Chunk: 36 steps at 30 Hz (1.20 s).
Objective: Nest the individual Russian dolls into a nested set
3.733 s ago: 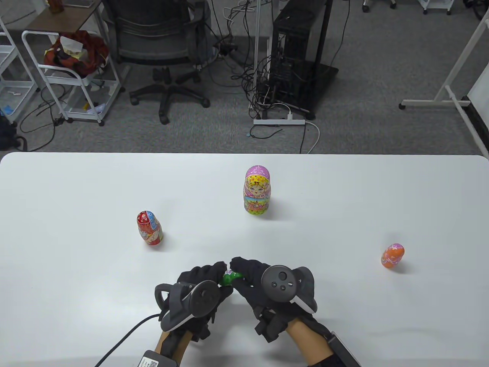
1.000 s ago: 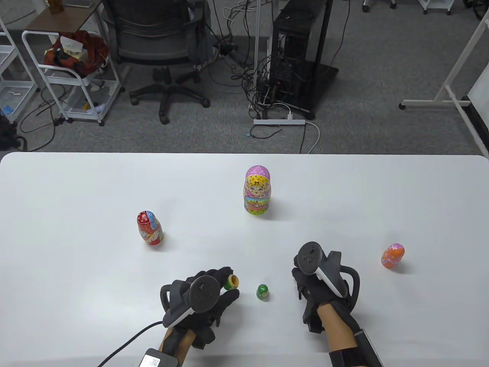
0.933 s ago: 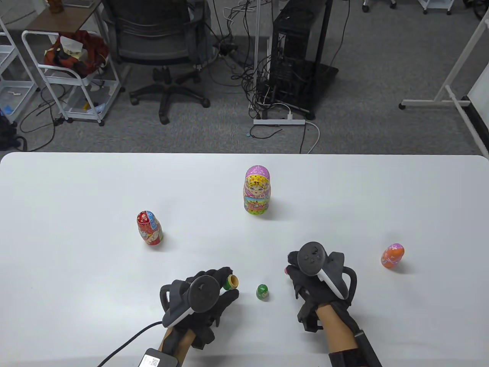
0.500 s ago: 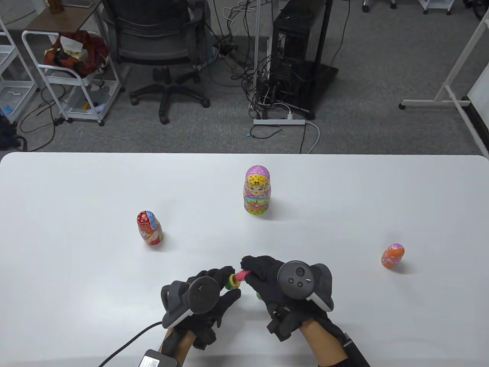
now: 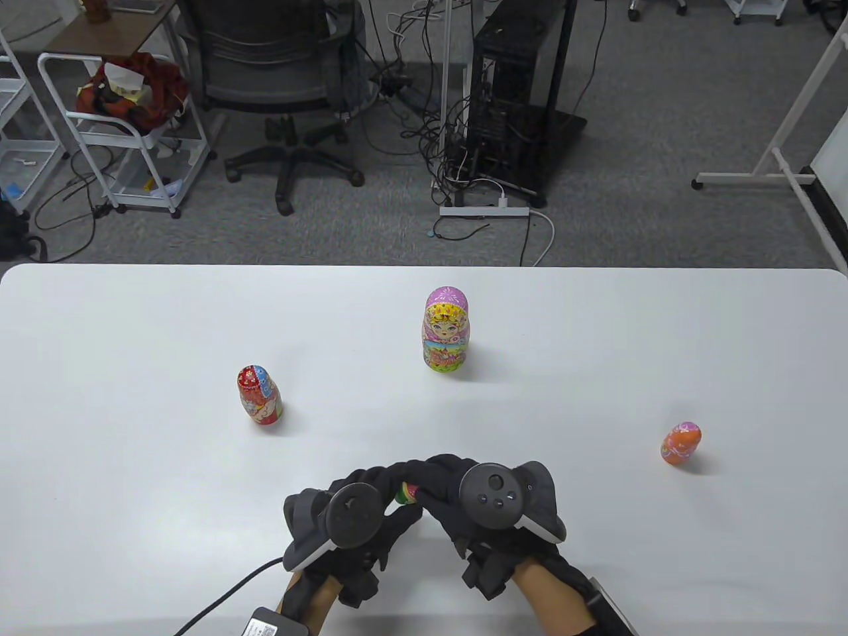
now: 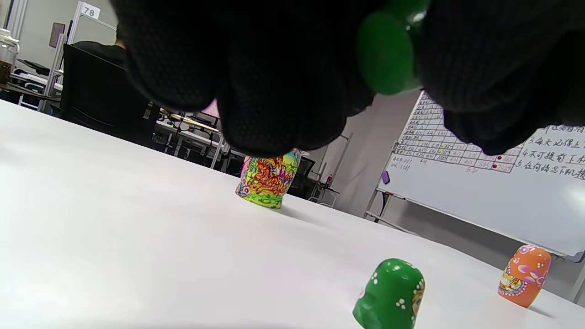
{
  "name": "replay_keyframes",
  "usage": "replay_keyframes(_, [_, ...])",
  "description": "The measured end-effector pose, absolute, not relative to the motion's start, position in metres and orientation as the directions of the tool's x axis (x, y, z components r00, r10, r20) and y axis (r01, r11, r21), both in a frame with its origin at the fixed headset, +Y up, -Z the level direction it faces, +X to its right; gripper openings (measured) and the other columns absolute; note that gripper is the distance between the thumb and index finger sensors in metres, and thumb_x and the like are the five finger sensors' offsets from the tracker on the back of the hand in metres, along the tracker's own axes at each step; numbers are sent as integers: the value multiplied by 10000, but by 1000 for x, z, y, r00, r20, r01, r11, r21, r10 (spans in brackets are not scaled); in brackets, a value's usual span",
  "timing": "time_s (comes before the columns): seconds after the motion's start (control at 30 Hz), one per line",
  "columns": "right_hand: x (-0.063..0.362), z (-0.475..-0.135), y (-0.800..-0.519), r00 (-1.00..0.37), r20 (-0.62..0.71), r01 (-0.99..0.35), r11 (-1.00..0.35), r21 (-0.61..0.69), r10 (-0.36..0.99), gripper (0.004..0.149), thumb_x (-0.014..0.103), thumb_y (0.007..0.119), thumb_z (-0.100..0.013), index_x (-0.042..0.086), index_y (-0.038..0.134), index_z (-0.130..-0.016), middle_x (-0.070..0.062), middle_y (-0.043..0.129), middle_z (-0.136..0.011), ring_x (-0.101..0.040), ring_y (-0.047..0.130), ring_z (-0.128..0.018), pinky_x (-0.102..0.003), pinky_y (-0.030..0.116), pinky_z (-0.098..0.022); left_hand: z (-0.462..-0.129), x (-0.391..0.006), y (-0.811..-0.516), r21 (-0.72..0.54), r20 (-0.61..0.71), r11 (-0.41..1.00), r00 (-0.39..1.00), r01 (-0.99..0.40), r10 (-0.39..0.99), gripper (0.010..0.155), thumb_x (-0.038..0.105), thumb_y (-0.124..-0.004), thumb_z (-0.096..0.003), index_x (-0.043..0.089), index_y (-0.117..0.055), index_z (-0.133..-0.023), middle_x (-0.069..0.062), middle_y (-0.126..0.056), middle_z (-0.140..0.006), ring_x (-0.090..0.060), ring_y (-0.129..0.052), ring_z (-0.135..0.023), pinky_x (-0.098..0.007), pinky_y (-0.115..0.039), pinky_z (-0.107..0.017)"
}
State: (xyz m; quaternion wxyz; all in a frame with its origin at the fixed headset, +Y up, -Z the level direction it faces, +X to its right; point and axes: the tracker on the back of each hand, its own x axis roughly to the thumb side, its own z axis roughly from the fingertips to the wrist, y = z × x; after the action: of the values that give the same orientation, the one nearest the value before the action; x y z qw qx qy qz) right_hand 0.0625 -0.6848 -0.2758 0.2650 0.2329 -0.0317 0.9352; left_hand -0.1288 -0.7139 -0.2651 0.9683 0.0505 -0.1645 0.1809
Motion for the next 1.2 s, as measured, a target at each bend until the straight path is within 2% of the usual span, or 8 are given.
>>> replay_keyframes(0.1, [69,-278,-682,-752,435,-522,-851,66,495,469,410,766,-496,329,668,-948,-30,823,-903,-237,932,-676,-447,783,-545,-265,-130,-714,43,329,930,884,-366,332,691,627,-798,-381,249,-742,-956,16,-941,-862,-142,-994,-714,-433,-825,-603])
replay_keyframes(0.23, [77,-282,-686,-803,365,-508,-861,-4,472,433,414,732,-506,297,707,-923,-49,827,-896,-265,921,-688,-463,771,-544,-267,-133,-715,49,313,931,891,-362,330,691,630,-807,-377,250,-746,-951,14,-943,-857,-142,-995,-709,-434,-825,-600])
replay_keyframes(0.43, [71,-294,-723,-955,259,-119,-987,104,143,512,510,742,-492,355,646,-971,-91,785,-951,-297,901,-725,-471,767,-538,-270,-137,-720,39,289,936,901,-349,324,694,636,-799,-379,241,-750,-947,8,-947,-848,-147,-998,-699,-438,-826,-595])
replay_keyframes(0.53, [70,-296,-735,-963,251,-57,-986,160,96,553,542,755,-480,389,606,-990,-95,781,-958,-302,898,-729,-472,766,-537,-271,-138,-721,37,281,940,906,-340,317,693,634,-801,-379,239,-753,-946,5,-948,-846,-151,-998,-697,-441,-825,-593])
replay_keyframes(0.67, [66,-298,-745,-966,249,-22,-979,202,73,559,521,782,-476,395,599,-989,-84,799,-940,-294,911,-705,-466,775,-523,-271,-138,-723,34,275,945,912,-325,304,693,631,-804,-377,236,-754,-944,3,-950,-844,-151,-999,-696,-441,-825,-592])
replay_keyframes(0.87, [64,-299,-756,-967,246,-12,-975,221,68,501,461,805,-481,380,647,-950,-53,827,-907,-265,930,-679,-447,788,-512,-272,-138,-723,36,271,947,915,-319,298,693,626,-807,-377,234,-751,-946,1,-947,-846,-153,-998,-696,-443,-824,-592])
replay_keyframes(0.93, [65,-300,-756,-964,243,-48,-970,236,107,505,443,818,-479,347,656,-947,-67,833,-901,-269,930,-677,-446,788,-512,-272,-138,-723,36,271,949,917,-314,293,693,625,-808,-377,233,-749,-946,0,-946,-846,-154,-997,-696,-444,-824,-591])
replay_keyframes(1.2, [76,-299,-734,-943,234,-207,-967,147,237,507,432,803,-479,312,651,-948,-63,836,-896,-250,936,-671,-432,794,-510,-273,-140,-724,35,260,954,924,-298,279,693,620,-810,-378,228,-750,-946,-4,-946,-844,-156,-997,-695,-445,-824,-590])
